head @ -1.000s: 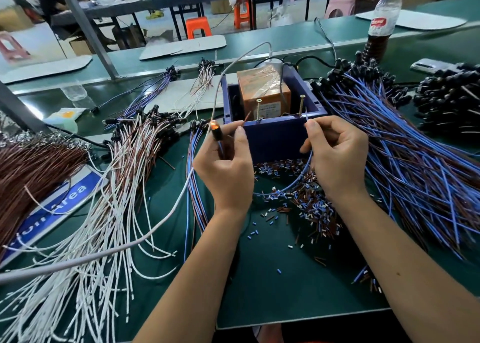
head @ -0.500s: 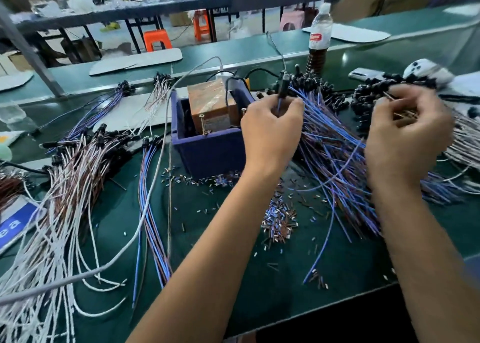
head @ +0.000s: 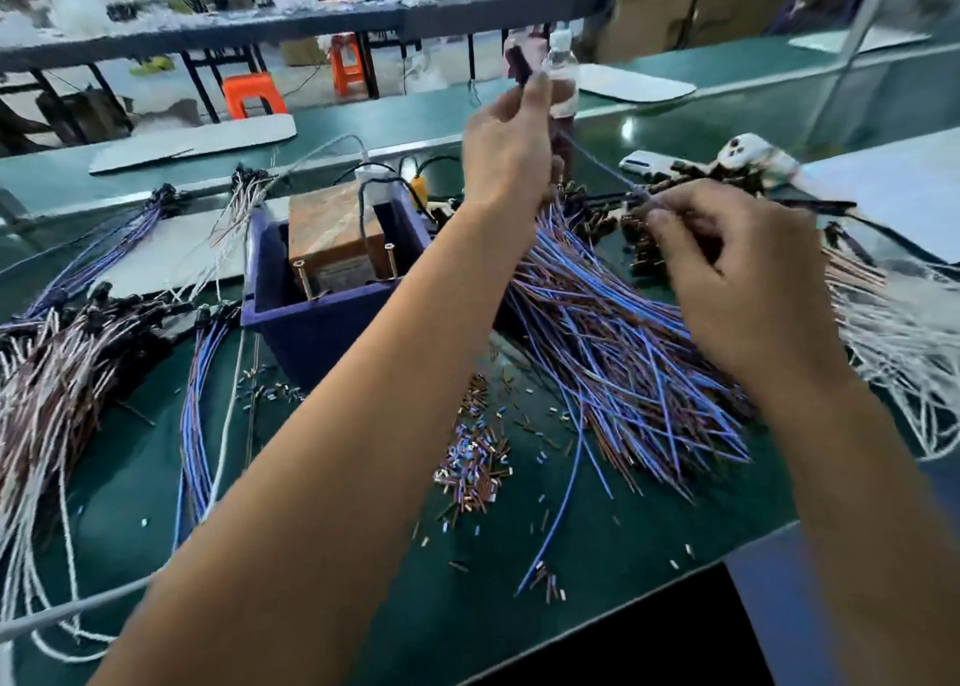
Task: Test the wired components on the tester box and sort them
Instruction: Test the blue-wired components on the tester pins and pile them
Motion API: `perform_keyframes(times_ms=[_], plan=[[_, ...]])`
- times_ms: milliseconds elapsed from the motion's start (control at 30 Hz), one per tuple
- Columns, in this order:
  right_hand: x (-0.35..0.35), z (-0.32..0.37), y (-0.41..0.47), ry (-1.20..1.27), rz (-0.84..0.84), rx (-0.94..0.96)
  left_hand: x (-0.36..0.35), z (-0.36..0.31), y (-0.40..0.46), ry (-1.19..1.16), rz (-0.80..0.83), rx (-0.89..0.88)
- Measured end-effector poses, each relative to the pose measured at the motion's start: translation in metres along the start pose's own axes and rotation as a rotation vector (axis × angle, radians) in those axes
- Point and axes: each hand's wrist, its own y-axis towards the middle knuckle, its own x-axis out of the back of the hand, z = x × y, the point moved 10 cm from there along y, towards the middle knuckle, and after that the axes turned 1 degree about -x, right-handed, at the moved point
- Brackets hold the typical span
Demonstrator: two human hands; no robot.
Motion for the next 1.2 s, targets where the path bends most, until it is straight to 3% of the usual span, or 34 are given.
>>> perform_keyframes(times_ms=[67, 133, 200, 267, 333, 500, 567, 633, 733, 800, 867, 967, 1067, 1200], plan=[[0.009, -0.003, 0.003, -0.074, -0.037, 0.034, 0.007, -0.005, 0.009, 0.128, -0.04, -0.104], [-0.004, -0.004, 0.003, -0.127, 0.02, 0.061, 0.01, 0.007, 0.018, 0.131, -0.072, -0.059], [-0.044, -0.017, -0.002, -0.287, 0.231, 0.006, 0.008, 0.028, 0.024, 0.092, -0.094, 0.057], [-0.096, -0.046, -0.022, -0.497, 0.586, -0.133, 0.006, 0.054, 0.023, 0.049, -0.106, 0.196], [-0.127, -0.07, -0.045, -0.543, 0.789, -0.24, 0.01, 0.072, 0.02, 0.082, -0.142, 0.255], [-0.136, -0.081, -0.045, -0.52, 0.757, -0.242, 0.023, 0.067, -0.01, 0.046, -0.112, 0.091], [-0.128, -0.076, -0.04, -0.485, 0.687, -0.282, 0.017, 0.061, -0.031, 0.048, 0.054, 0.058], [-0.111, -0.054, -0.031, -0.405, 0.443, -0.245, 0.015, 0.059, -0.057, 0.157, 0.289, 0.051], [-0.089, 0.006, -0.03, -0.15, 0.086, -0.04, 0.039, 0.071, -0.099, 0.414, 0.66, 0.159], [-0.099, 0.039, -0.035, 0.013, 0.135, 0.023, 0.072, 0.085, -0.128, 0.588, 0.846, 0.316], [-0.123, 0.071, -0.044, 0.104, 0.296, 0.044, 0.116, 0.092, -0.147, 0.742, 0.924, 0.424], [-0.175, 0.127, -0.069, 0.1, 0.604, 0.138, 0.187, 0.082, -0.148, 0.981, 0.805, 0.458], [-0.228, 0.181, -0.108, -0.019, 0.874, 0.282, 0.258, 0.058, -0.133, 1.189, 0.518, 0.449], [-0.275, 0.223, -0.12, -0.026, 0.921, 0.231, 0.32, 0.026, -0.116, 1.364, 0.155, 0.388]])
